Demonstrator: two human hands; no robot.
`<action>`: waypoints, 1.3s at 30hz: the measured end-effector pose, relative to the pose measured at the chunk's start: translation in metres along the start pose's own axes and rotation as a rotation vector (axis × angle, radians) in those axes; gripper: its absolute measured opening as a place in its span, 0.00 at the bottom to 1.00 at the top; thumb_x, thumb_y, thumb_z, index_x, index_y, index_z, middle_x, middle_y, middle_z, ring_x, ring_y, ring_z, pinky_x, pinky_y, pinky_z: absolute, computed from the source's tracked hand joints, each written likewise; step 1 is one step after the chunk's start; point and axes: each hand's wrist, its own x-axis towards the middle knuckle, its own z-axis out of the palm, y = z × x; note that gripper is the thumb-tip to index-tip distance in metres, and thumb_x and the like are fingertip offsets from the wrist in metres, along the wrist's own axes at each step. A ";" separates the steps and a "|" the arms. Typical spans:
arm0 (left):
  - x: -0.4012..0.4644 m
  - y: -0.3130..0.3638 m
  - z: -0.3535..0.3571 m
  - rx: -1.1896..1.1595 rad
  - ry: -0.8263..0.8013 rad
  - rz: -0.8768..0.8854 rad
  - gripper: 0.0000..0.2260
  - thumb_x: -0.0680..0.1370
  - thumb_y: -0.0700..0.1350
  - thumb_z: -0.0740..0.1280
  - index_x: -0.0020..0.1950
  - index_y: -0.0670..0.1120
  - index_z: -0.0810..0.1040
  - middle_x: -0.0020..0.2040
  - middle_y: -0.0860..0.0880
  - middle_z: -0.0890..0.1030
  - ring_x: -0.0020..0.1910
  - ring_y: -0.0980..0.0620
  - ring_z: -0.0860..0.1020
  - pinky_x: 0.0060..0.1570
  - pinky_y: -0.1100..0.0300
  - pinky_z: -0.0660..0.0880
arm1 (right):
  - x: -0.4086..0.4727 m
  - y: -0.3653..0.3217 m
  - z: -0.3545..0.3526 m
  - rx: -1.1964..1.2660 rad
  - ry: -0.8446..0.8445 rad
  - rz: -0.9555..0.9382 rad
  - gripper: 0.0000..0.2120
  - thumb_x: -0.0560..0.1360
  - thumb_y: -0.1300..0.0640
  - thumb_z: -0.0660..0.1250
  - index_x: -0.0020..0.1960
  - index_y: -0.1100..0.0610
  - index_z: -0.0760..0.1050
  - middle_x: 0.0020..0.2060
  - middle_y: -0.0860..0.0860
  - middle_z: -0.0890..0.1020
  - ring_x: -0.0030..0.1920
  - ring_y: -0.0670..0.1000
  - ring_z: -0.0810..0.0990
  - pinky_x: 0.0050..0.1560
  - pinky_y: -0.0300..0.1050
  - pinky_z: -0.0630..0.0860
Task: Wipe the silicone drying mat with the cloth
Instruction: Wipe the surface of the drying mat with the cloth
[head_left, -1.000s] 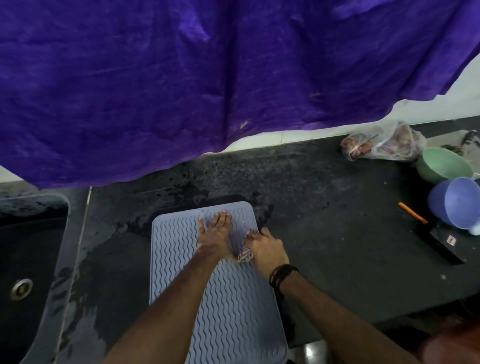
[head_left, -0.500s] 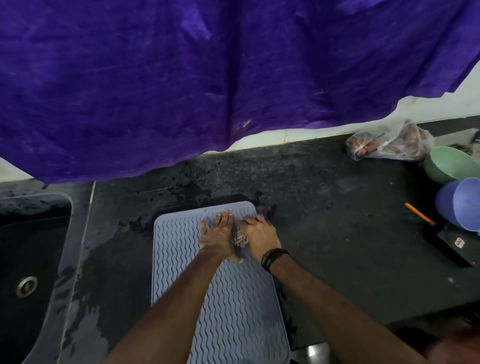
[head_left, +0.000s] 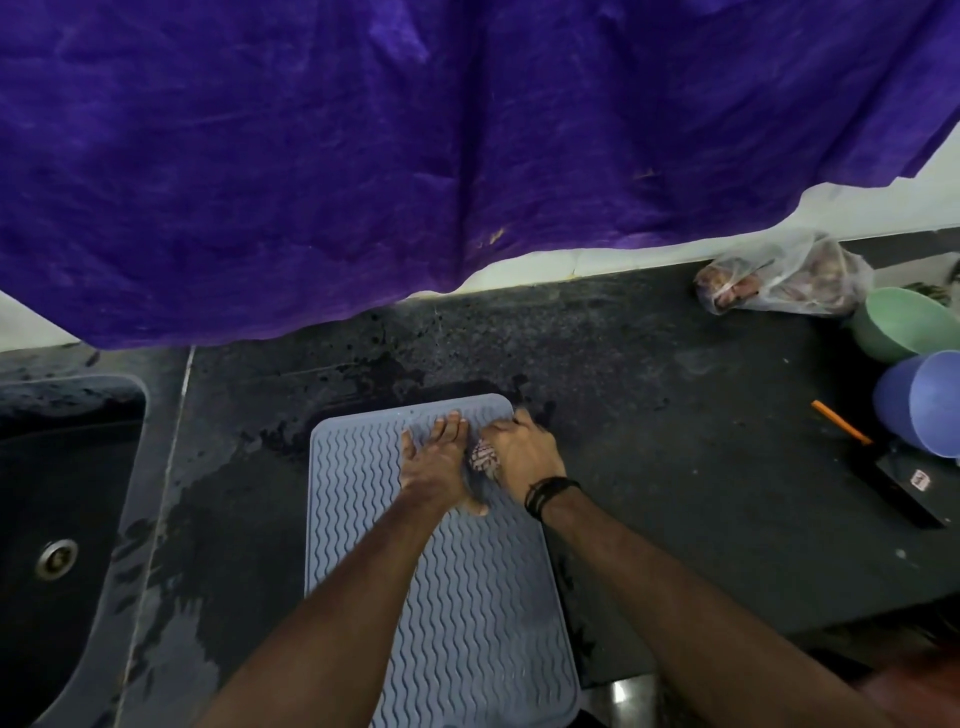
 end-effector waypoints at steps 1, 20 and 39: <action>0.000 0.000 0.000 0.001 -0.003 -0.002 0.62 0.64 0.64 0.78 0.82 0.48 0.38 0.82 0.52 0.37 0.80 0.52 0.38 0.76 0.39 0.35 | -0.006 0.001 0.002 -0.004 0.000 0.006 0.17 0.77 0.58 0.61 0.66 0.55 0.73 0.62 0.52 0.76 0.66 0.56 0.67 0.61 0.52 0.73; -0.007 0.010 -0.006 0.054 -0.041 -0.061 0.62 0.66 0.62 0.78 0.81 0.48 0.36 0.81 0.52 0.35 0.80 0.52 0.36 0.75 0.38 0.35 | -0.058 0.008 0.011 0.015 -0.031 0.035 0.15 0.78 0.58 0.61 0.64 0.52 0.73 0.62 0.48 0.77 0.63 0.53 0.68 0.54 0.49 0.77; -0.012 0.011 -0.012 0.008 -0.045 -0.069 0.61 0.66 0.61 0.79 0.82 0.49 0.37 0.82 0.53 0.36 0.80 0.52 0.37 0.76 0.37 0.36 | 0.000 -0.002 0.000 -0.037 -0.014 0.020 0.17 0.77 0.57 0.63 0.66 0.55 0.73 0.63 0.51 0.76 0.66 0.56 0.67 0.59 0.51 0.75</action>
